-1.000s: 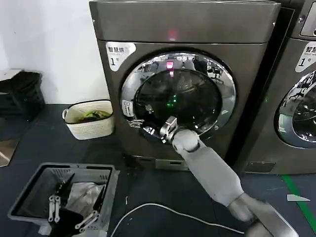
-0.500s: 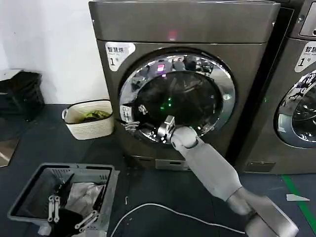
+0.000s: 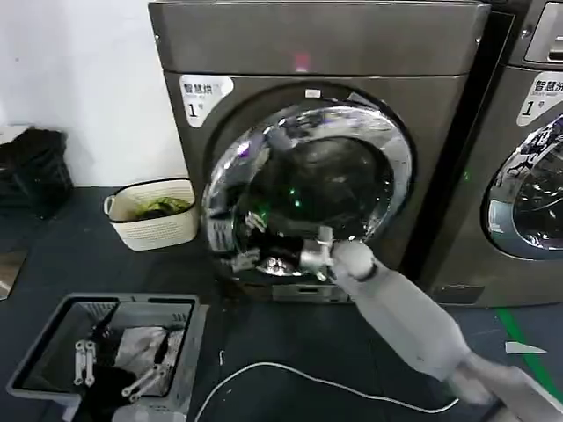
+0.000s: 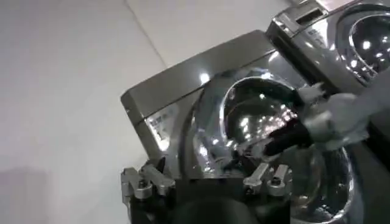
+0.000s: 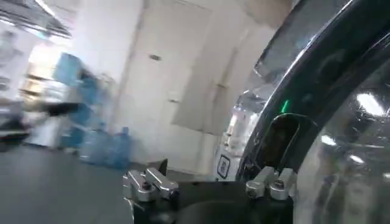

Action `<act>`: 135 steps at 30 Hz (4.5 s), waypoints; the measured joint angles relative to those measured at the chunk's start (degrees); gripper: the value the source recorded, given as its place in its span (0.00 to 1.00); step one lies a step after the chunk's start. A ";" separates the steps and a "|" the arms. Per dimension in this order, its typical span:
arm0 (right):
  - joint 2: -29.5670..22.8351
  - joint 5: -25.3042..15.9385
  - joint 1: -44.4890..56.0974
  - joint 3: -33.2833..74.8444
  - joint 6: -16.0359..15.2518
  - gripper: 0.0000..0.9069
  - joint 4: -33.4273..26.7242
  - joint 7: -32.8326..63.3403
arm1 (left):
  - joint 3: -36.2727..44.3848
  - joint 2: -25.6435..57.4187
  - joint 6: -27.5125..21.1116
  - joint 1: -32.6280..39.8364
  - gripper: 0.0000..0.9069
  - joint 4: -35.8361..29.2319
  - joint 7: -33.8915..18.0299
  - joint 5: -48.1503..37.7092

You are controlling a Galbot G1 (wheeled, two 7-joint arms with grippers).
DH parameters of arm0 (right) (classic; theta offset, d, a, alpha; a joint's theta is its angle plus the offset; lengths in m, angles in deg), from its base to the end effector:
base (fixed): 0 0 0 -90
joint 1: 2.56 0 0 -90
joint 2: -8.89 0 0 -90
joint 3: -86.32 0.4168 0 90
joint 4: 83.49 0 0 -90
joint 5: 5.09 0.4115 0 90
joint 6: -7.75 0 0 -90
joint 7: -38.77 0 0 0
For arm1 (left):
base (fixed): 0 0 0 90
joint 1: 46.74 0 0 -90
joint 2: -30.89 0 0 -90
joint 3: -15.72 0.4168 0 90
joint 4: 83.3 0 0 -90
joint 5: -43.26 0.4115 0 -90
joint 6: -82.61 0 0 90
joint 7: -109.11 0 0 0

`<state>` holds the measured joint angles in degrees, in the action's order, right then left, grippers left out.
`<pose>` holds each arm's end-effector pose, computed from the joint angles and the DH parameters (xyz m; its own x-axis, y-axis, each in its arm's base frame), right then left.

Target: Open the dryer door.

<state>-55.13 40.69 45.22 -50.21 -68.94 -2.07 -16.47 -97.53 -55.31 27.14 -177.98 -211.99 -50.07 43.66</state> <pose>0.5831 0.0560 -0.2260 0.0466 -0.9787 -0.1998 -0.9577 0.0130 -0.2874 0.1225 0.1371 -0.3079 -0.8717 0.2815 -0.4010 0.0574 0.8715 0.4870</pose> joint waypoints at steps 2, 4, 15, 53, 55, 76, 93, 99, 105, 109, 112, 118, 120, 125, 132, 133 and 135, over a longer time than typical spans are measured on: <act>1.52 1.25 1.27 0.92 -0.42 1.00 2.00 -3.35 | -0.95 0.83 -1.21 1.14 1.00 0.33 0.15 -0.90; 3.07 2.26 2.64 2.14 -1.43 1.00 4.17 -7.13 | -1.43 1.71 -2.22 2.29 1.00 0.73 0.37 -1.17; 12.83 5.94 12.23 11.27 -3.52 1.00 13.81 -20.18 | 1.54 7.32 -8.61 11.12 1.00 4.58 0.72 -1.26; 2.30 -9.36 78.17 95.18 16.42 1.00 25.22 11.50 | 40.31 20.34 -11.74 43.52 1.00 22.56 3.12 -2.01; -0.46 -14.39 80.45 99.96 15.38 1.00 24.82 18.90 | 43.15 19.66 -11.58 45.30 1.00 23.71 3.12 -1.61; -15.22 -37.65 79.39 133.52 -3.51 1.00 12.87 62.32 | 68.11 7.24 -10.57 65.54 1.00 38.07 3.03 -2.08; -12.65 -36.63 82.16 140.06 1.16 1.00 2.01 63.58 | 76.08 -6.05 -11.96 73.02 1.00 51.80 2.84 -0.82; -11.50 -32.59 82.94 140.50 1.13 1.00 0.68 63.75 | 74.98 -5.98 -14.67 73.96 1.00 54.69 1.63 -0.62; -10.95 -34.55 82.87 140.43 1.74 1.00 0.03 63.30 | 73.02 -5.99 -18.63 73.94 1.00 56.50 -3.05 -0.83; -11.09 -36.09 82.50 140.07 2.35 1.00 -0.11 63.18 | 72.65 -5.99 -18.90 74.21 1.00 57.15 -3.17 -0.97; -10.94 -35.95 82.34 140.06 2.54 1.00 -0.10 63.04 | 72.40 -5.99 -19.50 74.18 1.00 57.05 -3.22 -1.16; -10.36 -34.97 82.03 139.86 0.40 1.00 0.72 61.59 | 73.69 -5.99 -24.95 72.07 1.00 51.49 -0.86 -3.24; -10.33 -33.38 82.18 139.42 -1.12 1.00 1.20 61.02 | 73.84 -5.99 -24.76 70.95 1.00 48.00 -0.44 -2.99; -9.29 -32.56 82.02 138.54 -4.28 1.00 0.38 61.91 | 72.71 -3.09 -25.66 67.71 1.00 38.41 -0.48 -3.53; -6.88 -28.38 83.32 138.65 -9.42 1.00 -3.24 63.42 | 68.33 15.53 -25.59 61.30 1.00 24.11 0.33 -4.46; -6.46 -28.13 83.52 138.58 -9.47 1.00 -3.90 63.36 | 67.13 18.30 -25.03 59.95 1.00 22.07 0.46 -4.37; -5.70 -27.92 83.72 138.45 -9.91 1.00 -4.97 63.34 | 64.27 23.39 -24.35 57.17 1.00 18.52 0.67 -5.16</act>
<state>-60.83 12.78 128.94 88.23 -78.85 -7.04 46.87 -33.25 -31.92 2.79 -120.81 -193.46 -49.40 38.50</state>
